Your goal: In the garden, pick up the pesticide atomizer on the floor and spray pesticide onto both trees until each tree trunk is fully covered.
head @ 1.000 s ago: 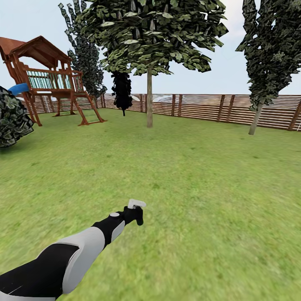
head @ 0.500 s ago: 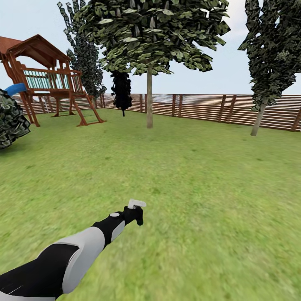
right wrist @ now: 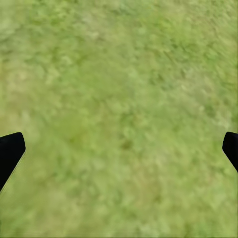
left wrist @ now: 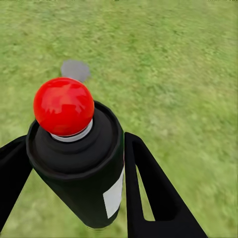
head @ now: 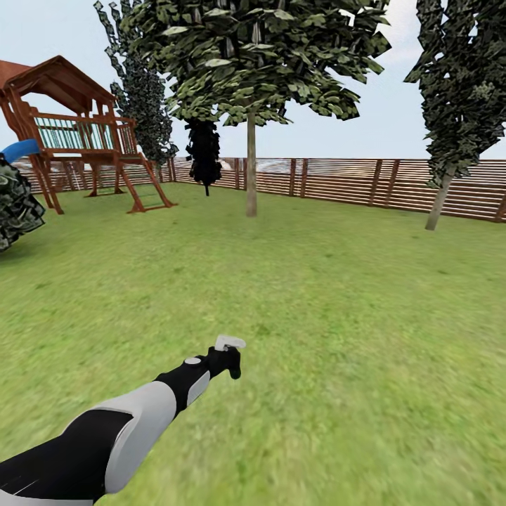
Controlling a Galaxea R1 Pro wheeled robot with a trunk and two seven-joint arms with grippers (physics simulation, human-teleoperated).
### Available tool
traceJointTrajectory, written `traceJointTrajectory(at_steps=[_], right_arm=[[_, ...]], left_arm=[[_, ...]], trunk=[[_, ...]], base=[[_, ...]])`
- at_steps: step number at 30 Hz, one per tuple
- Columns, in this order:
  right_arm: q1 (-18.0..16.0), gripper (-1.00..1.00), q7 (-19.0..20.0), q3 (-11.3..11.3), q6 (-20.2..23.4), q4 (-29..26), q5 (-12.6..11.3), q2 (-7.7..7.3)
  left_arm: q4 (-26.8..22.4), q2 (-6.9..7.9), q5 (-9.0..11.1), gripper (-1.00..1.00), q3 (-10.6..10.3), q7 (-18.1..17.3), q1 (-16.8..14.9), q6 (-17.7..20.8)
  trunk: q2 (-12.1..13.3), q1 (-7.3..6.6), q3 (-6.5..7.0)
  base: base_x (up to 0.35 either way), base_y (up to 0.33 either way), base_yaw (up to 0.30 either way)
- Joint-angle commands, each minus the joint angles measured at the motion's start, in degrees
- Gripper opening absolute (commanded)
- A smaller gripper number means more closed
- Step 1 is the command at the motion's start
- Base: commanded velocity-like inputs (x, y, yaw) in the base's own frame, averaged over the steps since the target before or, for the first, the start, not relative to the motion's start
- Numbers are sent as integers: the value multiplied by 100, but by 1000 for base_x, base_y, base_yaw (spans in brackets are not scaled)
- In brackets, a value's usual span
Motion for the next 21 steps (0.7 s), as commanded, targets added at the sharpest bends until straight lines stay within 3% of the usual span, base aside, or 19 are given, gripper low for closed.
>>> traceJointTrajectory(at_steps=[1, 21], right_arm=[[-4, 100, -24, 50, -14, -2, -44, -2], [-4, 100, -24, 50, -14, -2, -44, 37]], left_arm=[[6, 0, -22, -100, -22, 0, -7, -31], [7, 0, -22, -100, -22, -1, -7, -23]], trunk=[[-8, 5, -9], [-8, 5, -9]], base=[[350, 0, 0], [350, 0, 0]])
